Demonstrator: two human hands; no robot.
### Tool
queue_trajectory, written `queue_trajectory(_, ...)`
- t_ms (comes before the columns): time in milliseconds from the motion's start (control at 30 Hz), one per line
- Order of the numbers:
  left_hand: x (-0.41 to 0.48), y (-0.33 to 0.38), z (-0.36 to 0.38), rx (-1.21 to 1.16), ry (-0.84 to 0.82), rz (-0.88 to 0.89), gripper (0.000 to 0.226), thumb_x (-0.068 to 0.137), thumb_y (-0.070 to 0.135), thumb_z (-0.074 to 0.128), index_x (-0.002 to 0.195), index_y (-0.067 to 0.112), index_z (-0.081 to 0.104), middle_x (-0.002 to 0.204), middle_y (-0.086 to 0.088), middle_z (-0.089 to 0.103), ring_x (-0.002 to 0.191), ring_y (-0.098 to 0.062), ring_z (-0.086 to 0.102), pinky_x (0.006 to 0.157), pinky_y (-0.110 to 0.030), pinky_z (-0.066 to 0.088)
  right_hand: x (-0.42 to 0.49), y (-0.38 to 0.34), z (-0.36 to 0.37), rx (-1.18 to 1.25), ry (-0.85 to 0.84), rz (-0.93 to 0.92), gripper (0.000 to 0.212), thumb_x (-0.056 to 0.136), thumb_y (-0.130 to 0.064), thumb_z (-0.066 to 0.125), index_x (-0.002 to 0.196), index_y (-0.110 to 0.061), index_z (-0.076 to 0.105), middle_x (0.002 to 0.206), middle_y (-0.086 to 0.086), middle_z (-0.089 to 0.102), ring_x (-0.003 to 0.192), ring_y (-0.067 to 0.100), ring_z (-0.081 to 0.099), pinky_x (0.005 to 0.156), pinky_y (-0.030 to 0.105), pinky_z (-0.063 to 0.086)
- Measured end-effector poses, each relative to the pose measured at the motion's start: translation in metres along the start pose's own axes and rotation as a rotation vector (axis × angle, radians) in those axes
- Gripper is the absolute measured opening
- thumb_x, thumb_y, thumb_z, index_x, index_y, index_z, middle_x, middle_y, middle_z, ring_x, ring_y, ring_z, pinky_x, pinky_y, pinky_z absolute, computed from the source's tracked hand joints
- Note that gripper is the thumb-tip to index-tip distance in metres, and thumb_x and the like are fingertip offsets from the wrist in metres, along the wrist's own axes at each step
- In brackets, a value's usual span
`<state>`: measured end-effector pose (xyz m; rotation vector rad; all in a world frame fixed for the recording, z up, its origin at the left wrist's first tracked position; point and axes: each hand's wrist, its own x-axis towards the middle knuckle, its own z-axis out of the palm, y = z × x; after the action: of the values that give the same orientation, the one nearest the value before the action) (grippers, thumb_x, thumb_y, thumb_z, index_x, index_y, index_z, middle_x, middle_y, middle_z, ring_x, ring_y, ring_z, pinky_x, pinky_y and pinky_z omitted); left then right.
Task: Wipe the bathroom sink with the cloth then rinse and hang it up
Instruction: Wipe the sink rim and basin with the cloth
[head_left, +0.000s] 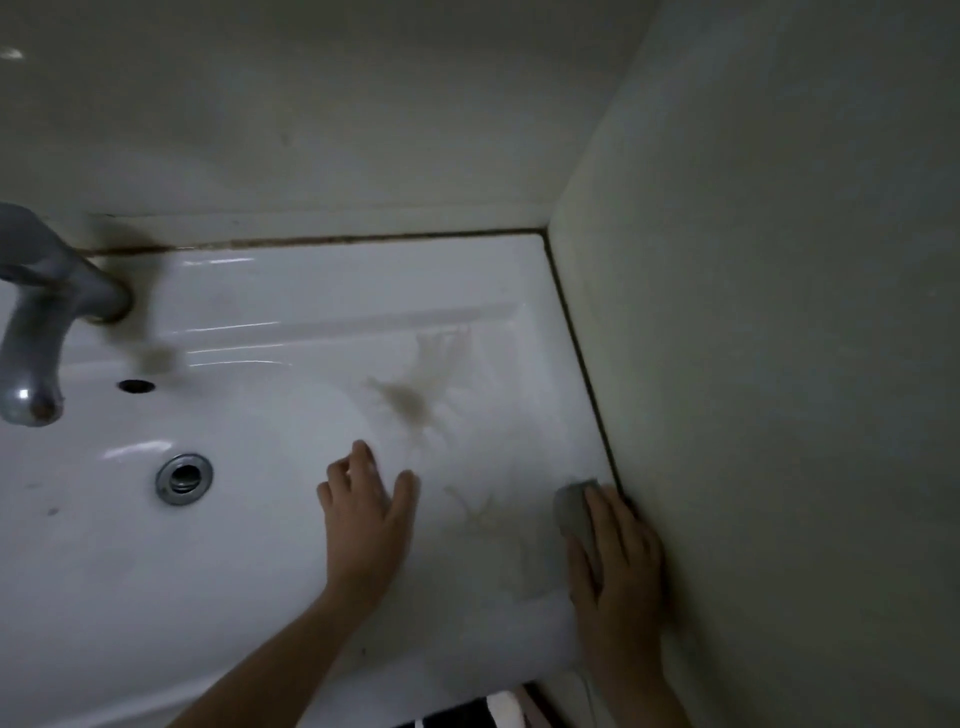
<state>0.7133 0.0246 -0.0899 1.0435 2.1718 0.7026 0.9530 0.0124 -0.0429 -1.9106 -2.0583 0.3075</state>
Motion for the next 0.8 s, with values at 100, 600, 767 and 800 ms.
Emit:
queue_trajectory(100, 0.0, -0.002, 0.003, 0.018, 0.006, 0.012, 0.047, 0.088, 0.033, 0.059, 0.126, 0.012, 0.041, 0.113, -0.013, 0.043, 0.102, -0.033, 0.039, 0.09, -0.043, 0.034, 0.025, -0.007, 0.012, -0.019, 0.035, 0.007, 0.048, 0.093, -0.03, 0.048, 0.137, -0.011, 0.051, 0.14, 0.009, 0.053, 0.122, 0.03, 0.052, 0.106, 0.037, 0.035)
queue_trajectory(600, 0.001, -0.004, 0.0, 0.02, 0.006, -0.023, 0.052, 0.083, 0.046, 0.046, 0.122, 0.012, 0.041, 0.115, -0.015, 0.044, 0.102, -0.035, 0.04, 0.092, -0.047, 0.035, -0.068, -0.018, 0.006, 0.119, 0.019, 0.121, 0.043, 0.093, -0.028, 0.051, 0.133, -0.012, 0.055, 0.138, 0.005, 0.055, 0.122, 0.03, 0.051, 0.107, 0.034, 0.032)
queue_trajectory(767, -0.002, -0.002, -0.002, -0.003, -0.038, -0.025, 0.059, 0.086, 0.046, 0.047, 0.132, 0.011, 0.038, 0.123, -0.014, 0.041, 0.108, -0.034, 0.037, 0.094, -0.045, 0.034, -0.135, -0.126, 0.041, 0.184, -0.205, -0.149, 0.046, 0.096, -0.033, 0.046, 0.139, -0.016, 0.049, 0.145, 0.002, 0.048, 0.133, 0.021, 0.039, 0.112, 0.035, 0.032)
queue_trajectory(800, -0.002, -0.002, -0.002, -0.012, -0.043, -0.027, 0.059, 0.085, 0.047, 0.047, 0.132, 0.011, 0.038, 0.123, -0.013, 0.041, 0.108, -0.034, 0.037, 0.093, -0.045, 0.034, -0.14, -0.128, 0.041, 0.207, -0.224, -0.208, 0.047, 0.096, -0.032, 0.048, 0.14, -0.016, 0.047, 0.146, 0.002, 0.047, 0.133, 0.019, 0.038, 0.112, 0.034, 0.032)
